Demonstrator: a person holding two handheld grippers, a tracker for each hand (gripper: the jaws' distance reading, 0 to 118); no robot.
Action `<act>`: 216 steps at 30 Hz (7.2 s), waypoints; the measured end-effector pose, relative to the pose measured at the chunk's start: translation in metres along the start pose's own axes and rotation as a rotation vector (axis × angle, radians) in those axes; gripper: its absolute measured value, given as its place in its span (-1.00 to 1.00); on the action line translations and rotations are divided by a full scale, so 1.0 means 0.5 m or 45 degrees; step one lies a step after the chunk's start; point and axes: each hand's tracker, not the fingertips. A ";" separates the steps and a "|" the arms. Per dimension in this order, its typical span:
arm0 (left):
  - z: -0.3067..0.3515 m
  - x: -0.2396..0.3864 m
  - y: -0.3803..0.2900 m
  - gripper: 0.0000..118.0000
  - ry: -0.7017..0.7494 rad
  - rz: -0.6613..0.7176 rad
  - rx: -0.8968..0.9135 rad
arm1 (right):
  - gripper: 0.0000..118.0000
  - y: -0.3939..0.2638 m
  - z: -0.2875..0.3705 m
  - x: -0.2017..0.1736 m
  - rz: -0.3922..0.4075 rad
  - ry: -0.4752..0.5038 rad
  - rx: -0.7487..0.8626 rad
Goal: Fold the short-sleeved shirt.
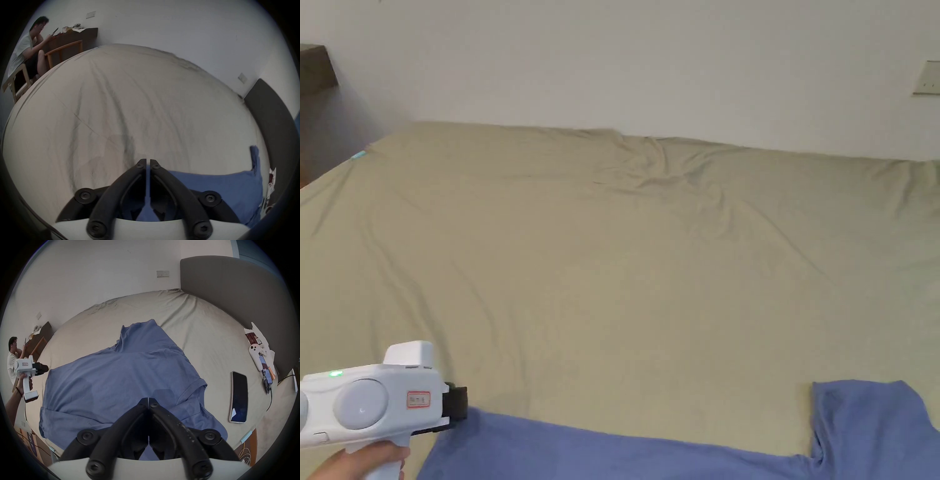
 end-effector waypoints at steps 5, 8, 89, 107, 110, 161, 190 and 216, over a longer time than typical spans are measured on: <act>-0.008 0.014 -0.035 0.93 -0.048 -0.012 -0.014 | -0.98 -0.003 -0.009 -0.002 0.009 -0.020 -0.030; -0.017 0.026 -0.040 0.43 -0.027 -0.053 -0.021 | -0.98 -0.008 -0.011 -0.001 0.004 -0.023 -0.042; 0.541 -0.167 -0.465 -0.98 -0.153 0.307 0.135 | -0.97 -0.193 0.232 0.210 -0.399 0.123 0.375; 0.276 -0.309 -0.408 0.76 -0.571 0.543 -0.169 | -0.99 -0.177 0.212 0.043 -0.165 0.259 0.211; 0.279 -0.306 -0.409 0.75 -0.698 0.555 -0.091 | -0.99 -0.166 0.219 0.031 -0.174 0.256 0.209; 0.327 0.163 -0.336 -0.85 -0.853 0.197 -0.361 | -0.98 -0.214 0.206 0.057 -0.309 0.320 0.155; 0.412 -0.013 -0.431 -1.00 -0.561 0.357 -0.131 | -0.98 -0.204 0.174 0.036 -0.296 0.371 0.080; 0.371 0.211 -0.514 -0.99 -0.969 0.212 -0.288 | -0.98 -0.215 0.192 0.036 -0.261 0.371 0.055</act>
